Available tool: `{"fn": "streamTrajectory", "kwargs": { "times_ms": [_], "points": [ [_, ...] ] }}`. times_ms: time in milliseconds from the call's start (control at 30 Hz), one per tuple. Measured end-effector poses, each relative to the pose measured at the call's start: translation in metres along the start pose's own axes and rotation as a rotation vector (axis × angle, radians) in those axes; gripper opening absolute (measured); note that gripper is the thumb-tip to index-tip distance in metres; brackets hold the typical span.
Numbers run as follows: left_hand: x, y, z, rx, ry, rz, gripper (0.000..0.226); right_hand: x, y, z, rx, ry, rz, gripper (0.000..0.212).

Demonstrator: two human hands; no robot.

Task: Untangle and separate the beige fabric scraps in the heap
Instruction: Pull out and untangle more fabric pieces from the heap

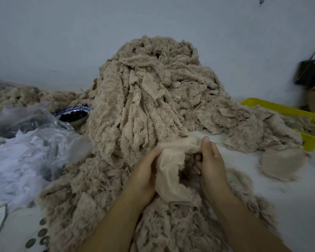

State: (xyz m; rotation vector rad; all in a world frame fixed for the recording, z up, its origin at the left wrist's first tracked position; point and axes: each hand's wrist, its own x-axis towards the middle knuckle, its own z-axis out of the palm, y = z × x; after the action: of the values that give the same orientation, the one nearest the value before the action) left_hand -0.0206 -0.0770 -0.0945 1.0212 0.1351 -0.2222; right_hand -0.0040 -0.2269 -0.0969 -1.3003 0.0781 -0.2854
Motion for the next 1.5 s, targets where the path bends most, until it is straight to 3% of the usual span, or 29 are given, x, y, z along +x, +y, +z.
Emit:
{"fn": "streamTrajectory", "kwargs": {
  "times_ms": [133, 233, 367, 467, 633, 733, 867, 933, 1000, 1167, 1300, 1433, 1500],
  "points": [
    [0.002, 0.007, -0.009, -0.218, -0.115, -0.023, 0.042, -0.001, 0.003, -0.002, -0.222, -0.073, -0.178, 0.034],
    [0.001, 0.01, -0.006, -0.176, -0.131, -0.073, 0.046, -0.006, 0.002, 0.003, -0.252, -0.238, -0.255, 0.033],
    [0.0, 0.009, -0.003, -0.063, -0.1, 0.006, 0.054, -0.011, 0.007, 0.004, -0.308, -0.431, -0.22, 0.008],
    [0.003, 0.008, -0.007, -0.179, -0.047, 0.049, 0.047, -0.009, 0.01, 0.003, -0.307, -0.378, -0.184, 0.012],
    [-0.001, 0.01, -0.004, -0.219, -0.11, -0.001, 0.055, -0.006, 0.006, 0.002, -0.276, -0.25, -0.07, 0.02],
    [-0.002, 0.015, -0.003, -0.32, -0.101, 0.079, 0.047, -0.006, -0.003, -0.001, -0.247, -0.486, 0.054, 0.024],
    [0.003, 0.026, -0.012, -0.601, -0.013, 0.16, 0.042, -0.017, -0.013, -0.002, -0.606, -0.949, 0.03, 0.019],
    [0.009, 0.027, -0.017, -0.648, 0.048, 0.198, 0.04, -0.017, -0.012, -0.003, -0.675, -0.949, -0.058, 0.011],
    [0.014, 0.026, -0.018, -0.645, 0.098, 0.222, 0.039, -0.016, -0.013, -0.002, -0.586, -0.829, -0.032, 0.018],
    [0.014, 0.019, -0.016, -0.293, 0.129, 0.333, 0.038, -0.01, -0.023, -0.001, 0.242, -0.421, 0.34, 0.016],
    [0.004, 0.011, -0.004, 0.129, 0.226, 0.348, 0.017, -0.006, -0.02, -0.002, 0.347, -0.342, 0.443, 0.034],
    [-0.01, 0.003, 0.005, 0.557, -0.046, 0.342, 0.053, -0.003, -0.016, 0.0, 0.422, -0.364, 0.452, 0.048],
    [-0.008, -0.004, 0.009, 0.84, -0.016, 0.364, 0.041, -0.002, -0.013, 0.001, 0.382, -0.326, 0.408, 0.057]
  ]
}}
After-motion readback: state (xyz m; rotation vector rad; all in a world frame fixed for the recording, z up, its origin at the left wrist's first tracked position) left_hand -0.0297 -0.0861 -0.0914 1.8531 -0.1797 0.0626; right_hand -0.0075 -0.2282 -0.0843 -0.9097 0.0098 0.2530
